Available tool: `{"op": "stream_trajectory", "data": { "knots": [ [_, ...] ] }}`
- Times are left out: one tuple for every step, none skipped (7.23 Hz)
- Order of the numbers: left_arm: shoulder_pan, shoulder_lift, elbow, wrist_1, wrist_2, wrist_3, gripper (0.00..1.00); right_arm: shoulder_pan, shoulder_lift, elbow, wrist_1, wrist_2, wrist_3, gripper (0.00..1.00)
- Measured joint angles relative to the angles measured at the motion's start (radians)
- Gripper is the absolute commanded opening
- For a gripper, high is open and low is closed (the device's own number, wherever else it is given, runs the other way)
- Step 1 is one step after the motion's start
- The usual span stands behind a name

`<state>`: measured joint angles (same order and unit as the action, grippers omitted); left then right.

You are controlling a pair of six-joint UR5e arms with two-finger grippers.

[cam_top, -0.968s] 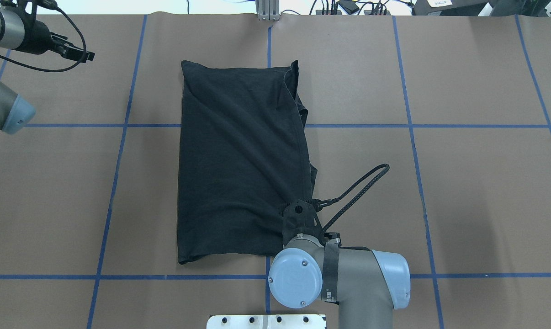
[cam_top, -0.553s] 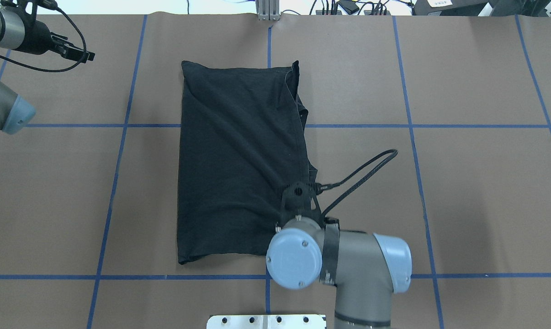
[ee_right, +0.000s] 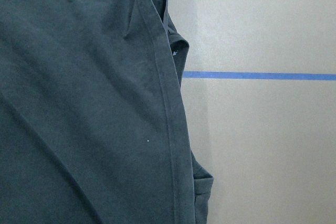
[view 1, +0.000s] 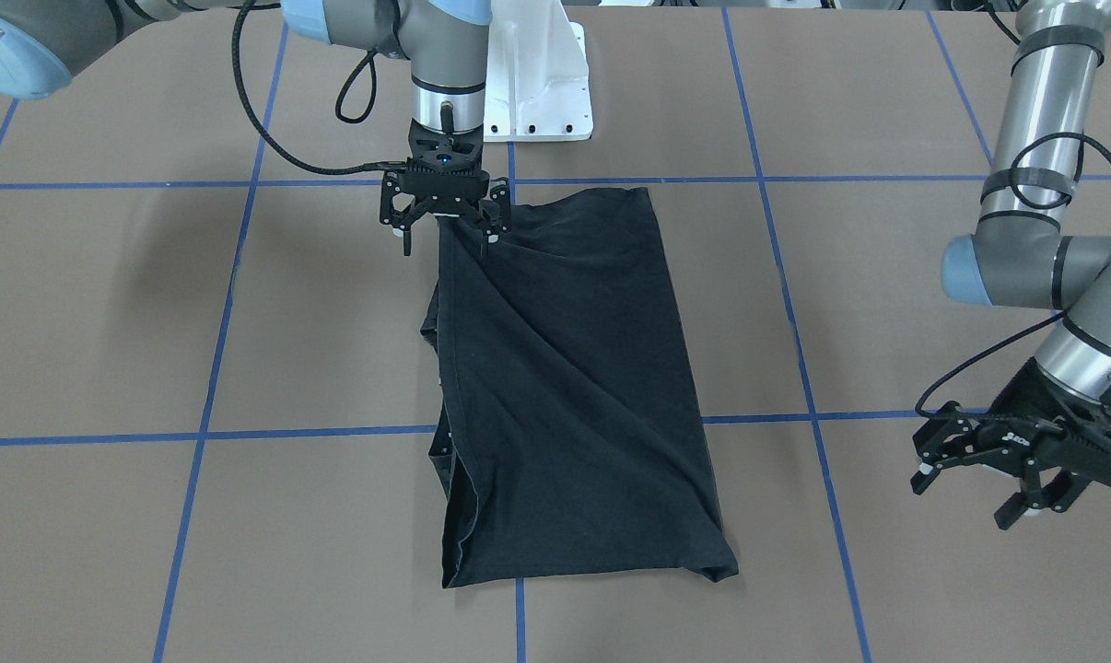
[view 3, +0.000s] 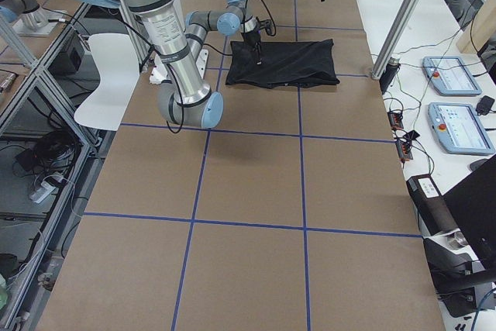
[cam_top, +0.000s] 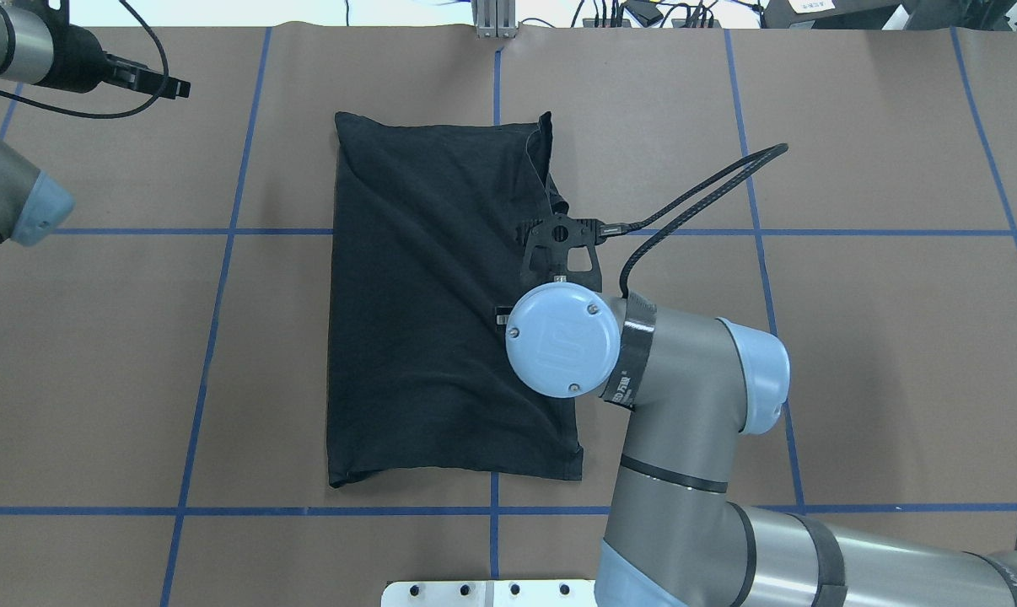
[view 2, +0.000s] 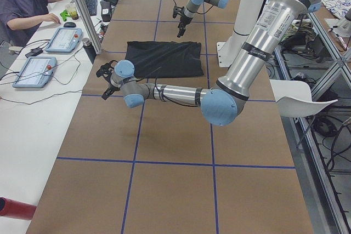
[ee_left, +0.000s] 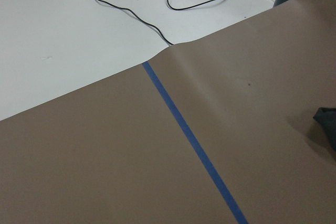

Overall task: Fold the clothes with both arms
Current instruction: 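Move the left gripper to the near shirt edge while the right gripper moves opposite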

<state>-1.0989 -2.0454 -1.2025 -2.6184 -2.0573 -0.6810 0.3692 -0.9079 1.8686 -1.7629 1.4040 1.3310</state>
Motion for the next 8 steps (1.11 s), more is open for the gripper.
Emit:
{"op": "stream_trajectory", "data": {
  "knots": [
    [0.057, 0.022, -0.08, 0.004, 0.05, -0.145, 1.0, 0.004, -0.037, 0.03, 0.046, 0.003, 0.019, 1.0],
    [0.128, 0.048, -0.161, 0.008, 0.109, -0.282, 1.0, 0.004, -0.087, 0.078, 0.07, 0.004, 0.045, 1.0],
    [0.212, 0.088, -0.252, 0.01, 0.169, -0.412, 1.0, 0.002, -0.141, 0.131, 0.081, 0.003, 0.087, 1.0],
    [0.31, 0.146, -0.351, 0.013, 0.238, -0.528, 1.0, -0.01, -0.175, 0.166, 0.085, 0.0, 0.134, 1.0],
    [0.415, 0.203, -0.437, 0.017, 0.314, -0.627, 1.0, -0.032, -0.19, 0.182, 0.086, -0.015, 0.183, 1.0],
    [0.525, 0.246, -0.504, 0.037, 0.399, -0.717, 1.0, -0.055, -0.197, 0.192, 0.087, -0.042, 0.224, 1.0],
    [0.634, 0.271, -0.567, 0.093, 0.482, -0.798, 1.0, -0.075, -0.2, 0.197, 0.088, -0.069, 0.257, 1.0],
    [0.73, 0.282, -0.637, 0.193, 0.545, -0.869, 1.0, -0.093, -0.214, 0.198, 0.127, -0.091, 0.276, 1.0]
  ]
}}
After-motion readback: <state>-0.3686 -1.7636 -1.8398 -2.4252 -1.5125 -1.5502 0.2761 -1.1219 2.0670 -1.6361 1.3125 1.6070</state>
